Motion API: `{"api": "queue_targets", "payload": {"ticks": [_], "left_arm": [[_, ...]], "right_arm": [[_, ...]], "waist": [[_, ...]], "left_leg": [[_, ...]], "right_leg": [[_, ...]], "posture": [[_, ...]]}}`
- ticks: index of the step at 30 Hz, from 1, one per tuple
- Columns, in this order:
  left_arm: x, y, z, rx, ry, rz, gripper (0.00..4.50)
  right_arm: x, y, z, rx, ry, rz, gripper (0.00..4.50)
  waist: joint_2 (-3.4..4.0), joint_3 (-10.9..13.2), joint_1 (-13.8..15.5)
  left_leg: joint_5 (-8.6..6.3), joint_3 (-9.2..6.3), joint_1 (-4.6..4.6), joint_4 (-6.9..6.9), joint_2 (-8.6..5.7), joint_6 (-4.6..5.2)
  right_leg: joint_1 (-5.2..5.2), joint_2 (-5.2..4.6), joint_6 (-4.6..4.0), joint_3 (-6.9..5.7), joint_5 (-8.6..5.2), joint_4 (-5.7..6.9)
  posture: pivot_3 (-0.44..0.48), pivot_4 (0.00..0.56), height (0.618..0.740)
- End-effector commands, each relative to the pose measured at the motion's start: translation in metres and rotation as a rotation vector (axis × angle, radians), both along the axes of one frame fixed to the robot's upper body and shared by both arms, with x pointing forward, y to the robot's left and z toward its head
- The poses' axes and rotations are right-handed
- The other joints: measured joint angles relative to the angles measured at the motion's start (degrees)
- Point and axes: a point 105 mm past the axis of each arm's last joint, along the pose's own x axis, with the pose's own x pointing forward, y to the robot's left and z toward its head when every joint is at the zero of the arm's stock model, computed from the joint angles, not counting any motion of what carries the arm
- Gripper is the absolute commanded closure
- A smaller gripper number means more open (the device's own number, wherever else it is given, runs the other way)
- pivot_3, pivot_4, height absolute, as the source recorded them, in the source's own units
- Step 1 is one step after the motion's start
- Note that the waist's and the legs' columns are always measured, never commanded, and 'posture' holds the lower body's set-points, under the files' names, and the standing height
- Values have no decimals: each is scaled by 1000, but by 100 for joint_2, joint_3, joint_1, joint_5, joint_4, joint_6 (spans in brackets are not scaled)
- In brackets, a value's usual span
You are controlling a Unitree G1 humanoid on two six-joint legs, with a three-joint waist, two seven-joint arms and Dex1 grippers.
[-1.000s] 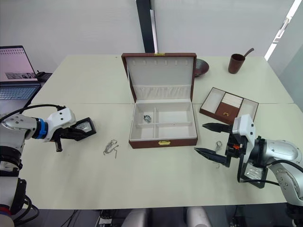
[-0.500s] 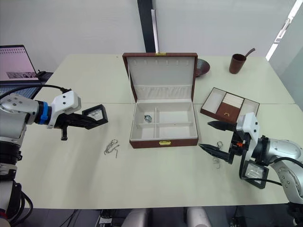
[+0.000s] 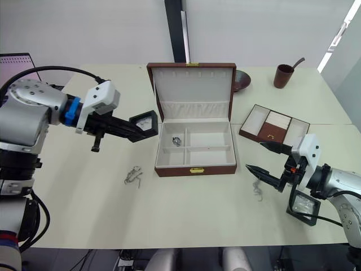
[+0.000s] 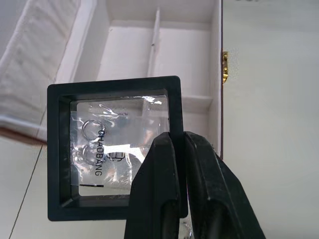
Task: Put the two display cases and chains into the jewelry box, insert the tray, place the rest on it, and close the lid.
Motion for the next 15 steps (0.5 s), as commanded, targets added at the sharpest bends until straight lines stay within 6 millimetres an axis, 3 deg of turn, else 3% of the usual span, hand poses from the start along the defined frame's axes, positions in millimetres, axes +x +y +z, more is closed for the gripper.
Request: {"api": "queue_targets", "payload": {"ticks": [1,7,15], "left_arm": [[8,-13,5,71,-62,-35,4454],[18,-43,-7,75,-71,-133,4454],[44,-84,-26,97,-134,-152,4454]], "right_arm": [[-3,1,13,-6,-80,-25,0],[-8,2,9,6,-80,-67,0],[-13,-2,5,6,-80,-123,0]], "waist": [[0,0,-2],[0,0,-26],[0,0,0]], "left_leg": [[0,0,-1,3,0,0],[0,3,1,4,3,1],[-2,-10,-31,46,-1,4]], "right_leg": [[1,0,0,0,0,0],[-1,7,0,10,0,1],[-1,8,1,3,0,2]], "posture": [[0,150,740],[0,150,740],[0,150,740]]}}
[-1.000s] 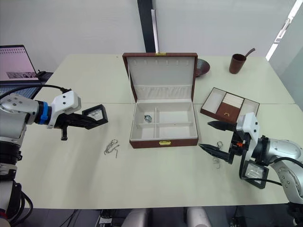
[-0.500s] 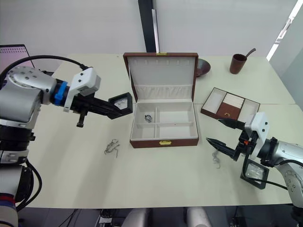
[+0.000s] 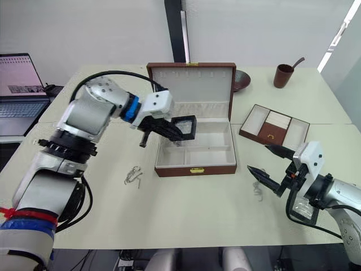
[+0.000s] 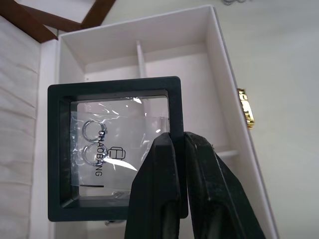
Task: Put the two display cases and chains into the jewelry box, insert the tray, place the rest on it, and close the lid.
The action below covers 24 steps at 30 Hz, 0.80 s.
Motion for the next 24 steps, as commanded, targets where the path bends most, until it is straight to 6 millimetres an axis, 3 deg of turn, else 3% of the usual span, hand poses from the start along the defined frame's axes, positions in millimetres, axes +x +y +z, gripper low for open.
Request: {"api": "queue_targets", "payload": {"ticks": [1,4,10,24], "left_arm": [[9,-15,4,-13,-42,1,4454],[22,-33,-9,13,-78,22,4454],[29,-54,-26,-2,-43,39,4454],[34,-57,-39,38,-36,47,4454]], "right_arm": [[-3,0,12,-10,-66,-13,0],[-5,-1,12,-10,-67,-25,0],[-8,-1,11,-5,-67,-44,0],[-13,-1,8,2,-55,-62,0]], "waist": [[0,0,1],[-1,1,1],[-1,1,-19],[-2,1,-12]], "left_leg": [[0,0,-2,3,-2,0],[0,-5,-6,11,-4,0],[0,-4,-10,11,-5,0],[0,-6,-7,13,-6,0]], "right_leg": [[0,0,2,1,1,0],[-1,0,6,-1,4,3],[-5,0,7,1,4,3],[-7,3,7,3,4,21]], "posture": [[0,150,740],[0,150,740],[0,150,740],[0,150,740]]}}
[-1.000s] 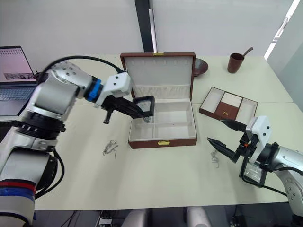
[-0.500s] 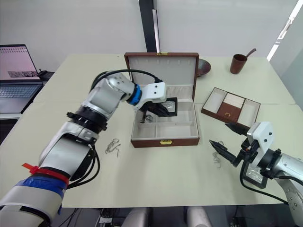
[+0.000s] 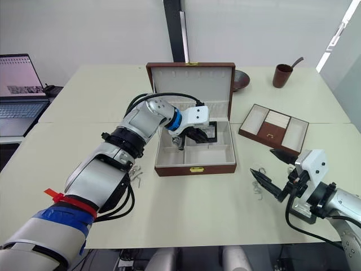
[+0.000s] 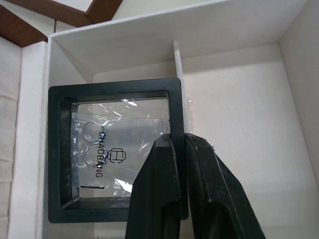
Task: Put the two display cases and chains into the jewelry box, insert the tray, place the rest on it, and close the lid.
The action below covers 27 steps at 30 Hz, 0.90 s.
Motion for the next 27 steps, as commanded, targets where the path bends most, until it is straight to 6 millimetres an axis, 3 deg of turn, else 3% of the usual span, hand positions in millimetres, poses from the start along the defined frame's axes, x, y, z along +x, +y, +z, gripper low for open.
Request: {"api": "queue_targets", "payload": {"ticks": [1,27], "left_arm": [[0,-3,8,6,-29,-27,4454],[4,1,-6,20,-37,8,4454]], "right_arm": [[-5,2,13,-2,-59,10,0],[-3,1,13,-9,-56,6,0]], "waist": [[0,0,2],[0,0,6]], "left_leg": [[0,0,0,0,0,0],[0,0,1,1,0,0]], "right_leg": [[0,0,0,0,0,1],[0,0,0,0,0,4]], "posture": [[0,150,740],[0,150,740]]}}
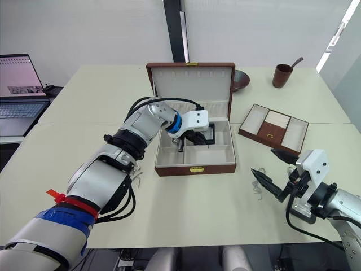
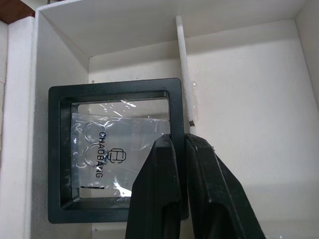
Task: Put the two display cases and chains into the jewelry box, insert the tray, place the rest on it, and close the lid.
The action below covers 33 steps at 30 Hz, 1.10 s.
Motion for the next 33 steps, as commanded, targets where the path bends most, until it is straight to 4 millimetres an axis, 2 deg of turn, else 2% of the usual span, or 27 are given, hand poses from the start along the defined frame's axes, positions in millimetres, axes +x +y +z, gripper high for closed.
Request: {"api": "queue_targets", "payload": {"ticks": [1,6,11,21,24,26,29,33], "left_arm": [[1,-3,5,-17,-24,-10,4454],[1,-3,4,-19,-27,-14,4454],[0,-5,7,-37,-31,-27,3086],[1,-11,16,-83,-46,-34,33],[1,-12,20,-102,-54,-38,33],[-4,-16,31,-172,-21,-62,33],[-16,-14,43,-271,58,-114,33],[-37,0,58,-409,162,-158,33]], "right_arm": [[-3,1,12,-9,-52,8,0],[-3,1,13,-8,-52,6,0],[-3,0,13,-8,-53,5,0],[-1,-2,15,-8,-58,-6,0],[-1,-3,15,-8,-58,-7,0],[0,-4,16,-6,-56,-5,0],[0,-8,17,7,-47,-9,0],[0,-20,15,17,-26,-34,0]], "waist": [[0,0,0],[0,0,0],[0,0,1],[0,0,-1],[0,0,-1],[0,0,-1],[0,0,-1],[4,-2,-29]], "left_leg": [[0,0,0,0,0,0],[0,0,0,0,0,0],[0,0,0,0,0,0],[0,0,1,1,0,0],[0,0,1,1,0,0],[0,0,1,2,0,0],[0,0,0,2,0,0],[0,5,6,1,3,0]], "right_leg": [[0,0,0,0,0,0],[0,0,0,0,0,1],[0,0,0,0,0,1],[0,0,0,1,0,3],[0,0,0,1,0,4],[0,0,0,1,0,5],[-1,0,0,1,0,6],[0,1,-1,8,-1,7]], "posture": [[0,150,740],[0,150,740],[0,150,740],[0,150,740],[0,150,740],[0,150,740],[0,150,740],[0,150,740]]}}
